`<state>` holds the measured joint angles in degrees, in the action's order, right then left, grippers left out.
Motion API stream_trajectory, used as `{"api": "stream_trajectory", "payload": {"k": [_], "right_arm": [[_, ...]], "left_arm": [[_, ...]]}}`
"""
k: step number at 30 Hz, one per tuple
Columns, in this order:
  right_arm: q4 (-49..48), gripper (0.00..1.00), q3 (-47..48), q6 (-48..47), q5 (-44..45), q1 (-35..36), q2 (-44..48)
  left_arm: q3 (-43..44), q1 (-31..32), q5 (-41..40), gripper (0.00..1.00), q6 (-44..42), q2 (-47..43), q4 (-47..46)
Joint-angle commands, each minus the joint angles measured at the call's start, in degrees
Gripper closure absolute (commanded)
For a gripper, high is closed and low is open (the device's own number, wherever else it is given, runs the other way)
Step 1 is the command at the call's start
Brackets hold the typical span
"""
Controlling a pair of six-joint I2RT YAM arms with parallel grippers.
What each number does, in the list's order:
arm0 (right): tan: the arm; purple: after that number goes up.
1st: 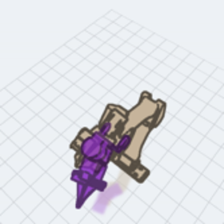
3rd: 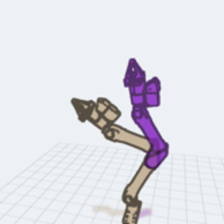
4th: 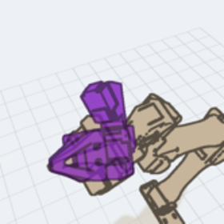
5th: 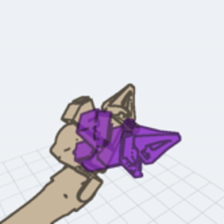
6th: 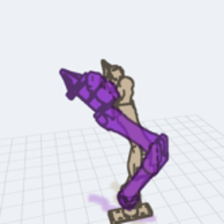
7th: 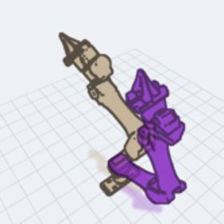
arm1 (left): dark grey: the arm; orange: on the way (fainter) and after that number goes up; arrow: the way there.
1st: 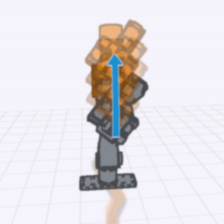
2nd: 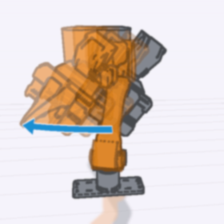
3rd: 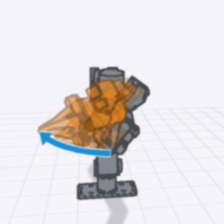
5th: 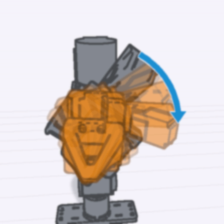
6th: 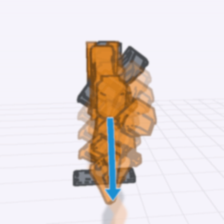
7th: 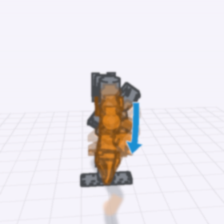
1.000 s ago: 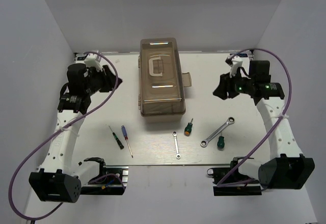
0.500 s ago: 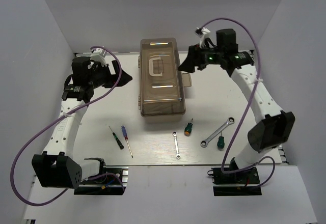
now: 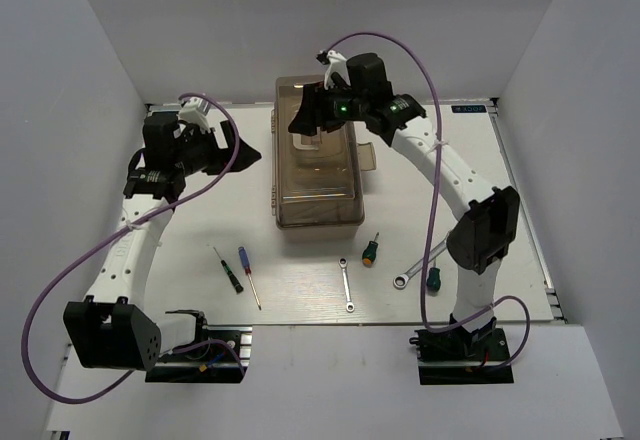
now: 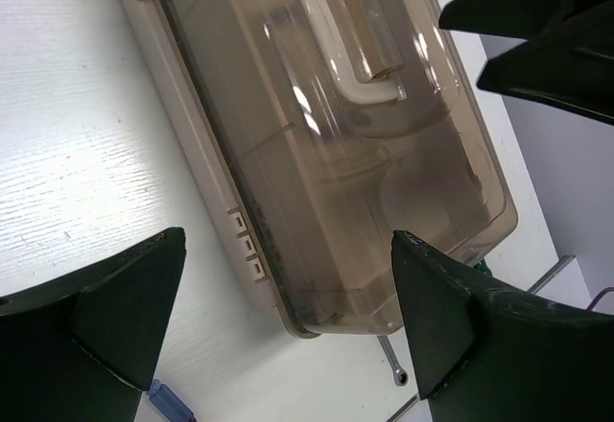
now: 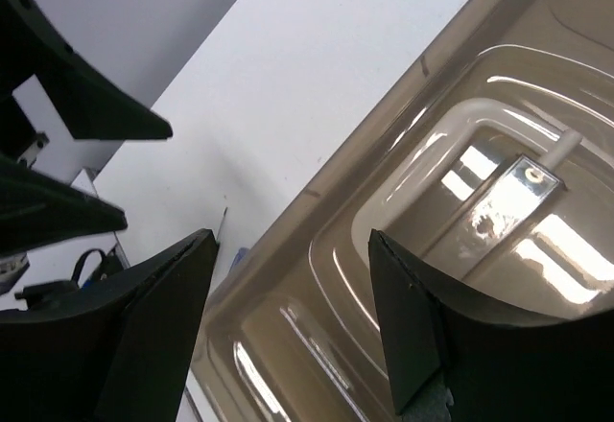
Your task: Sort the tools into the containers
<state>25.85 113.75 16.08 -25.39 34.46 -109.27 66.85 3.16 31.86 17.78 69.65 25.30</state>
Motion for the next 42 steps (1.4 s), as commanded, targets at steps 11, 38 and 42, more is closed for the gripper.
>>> {"api": "stream_trajectory", "payload": {"k": [11,38,42], "right_arm": [[-1.9,0.32,6.9,9.9,12.5,2.9,-7.0],[4.1,0.32,7.8,15.9,21.1,4.7,-10.7],[4.6,0.34,7.0,17.2,21.8,5.0,-10.8]], "left_arm": [[-4.0,0.2,1.2,0.01,1.0,-2.1,-2.9],[-5.6,0.2,2.8,0.01,1.6,-4.3,-4.5],[-5.6,0.2,3.4,0.01,2.3,-4.8,-5.0]]}}
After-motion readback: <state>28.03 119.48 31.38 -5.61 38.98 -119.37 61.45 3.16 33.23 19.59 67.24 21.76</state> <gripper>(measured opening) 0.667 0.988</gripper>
